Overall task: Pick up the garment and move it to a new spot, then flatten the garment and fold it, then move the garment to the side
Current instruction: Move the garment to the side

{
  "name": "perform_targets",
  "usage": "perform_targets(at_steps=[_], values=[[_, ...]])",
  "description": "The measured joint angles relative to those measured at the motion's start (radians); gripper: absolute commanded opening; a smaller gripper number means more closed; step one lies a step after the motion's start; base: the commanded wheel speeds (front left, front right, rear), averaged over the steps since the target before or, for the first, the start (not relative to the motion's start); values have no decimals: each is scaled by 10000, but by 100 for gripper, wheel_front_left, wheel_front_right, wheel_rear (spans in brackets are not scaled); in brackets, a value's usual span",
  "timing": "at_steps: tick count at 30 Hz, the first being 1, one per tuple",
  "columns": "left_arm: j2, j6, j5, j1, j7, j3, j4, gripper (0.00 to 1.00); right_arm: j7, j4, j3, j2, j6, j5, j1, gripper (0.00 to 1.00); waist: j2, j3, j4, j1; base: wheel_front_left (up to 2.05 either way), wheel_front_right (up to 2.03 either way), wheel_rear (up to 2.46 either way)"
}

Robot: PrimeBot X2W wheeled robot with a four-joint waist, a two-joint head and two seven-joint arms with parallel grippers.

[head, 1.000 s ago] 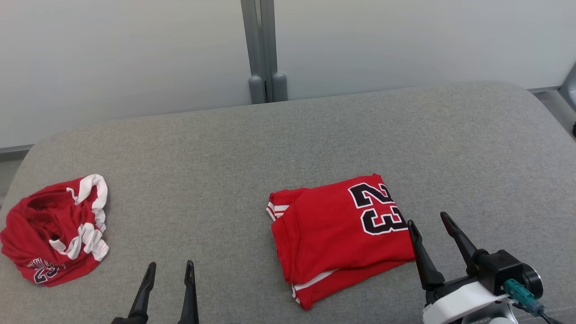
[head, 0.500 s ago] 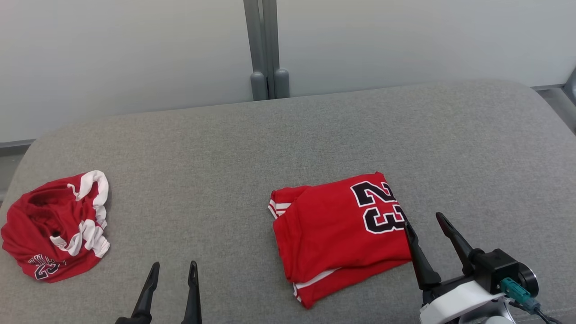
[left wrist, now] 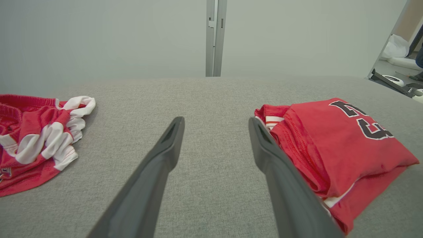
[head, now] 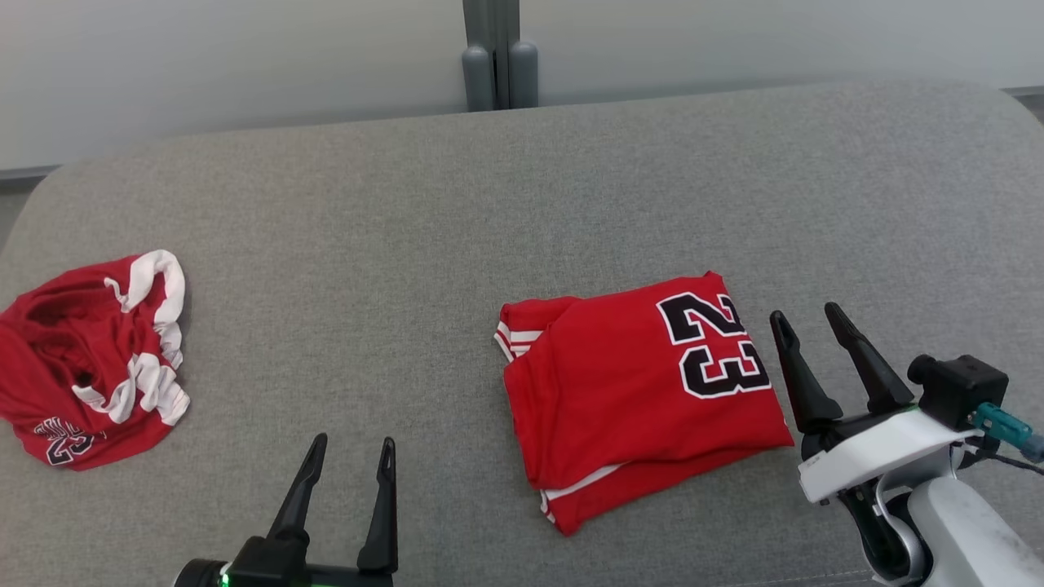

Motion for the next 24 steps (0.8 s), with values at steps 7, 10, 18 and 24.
perform_targets(at_steps=[7, 10, 18, 24], values=[[0, -161, 48, -731, -2, -180, 90, 100, 23, 1020, 1914, -1770, 0, 2780, -1222, 100, 0, 900, 127, 0, 0, 0, 0], [0, -190, 75, -998, -2, -288, 102, 100, 207, 1300, 2566, -2272, -2, 3919, -1669, 100, 0, 1269, 200, 0, 0, 0, 0], [0, -290, 113, -1415, 0, -374, 113, 100, 656, 1522, 3919, -3340, -2, 5634, -2464, 100, 0, 2126, 481, 0, 0, 0, 0], [0, -330, 86, -1677, 0, -418, 69, 100, 878, 1336, 4847, -3779, 0, 6309, -2988, 0, 0, 2693, 677, 0, 0, 0, 0]])
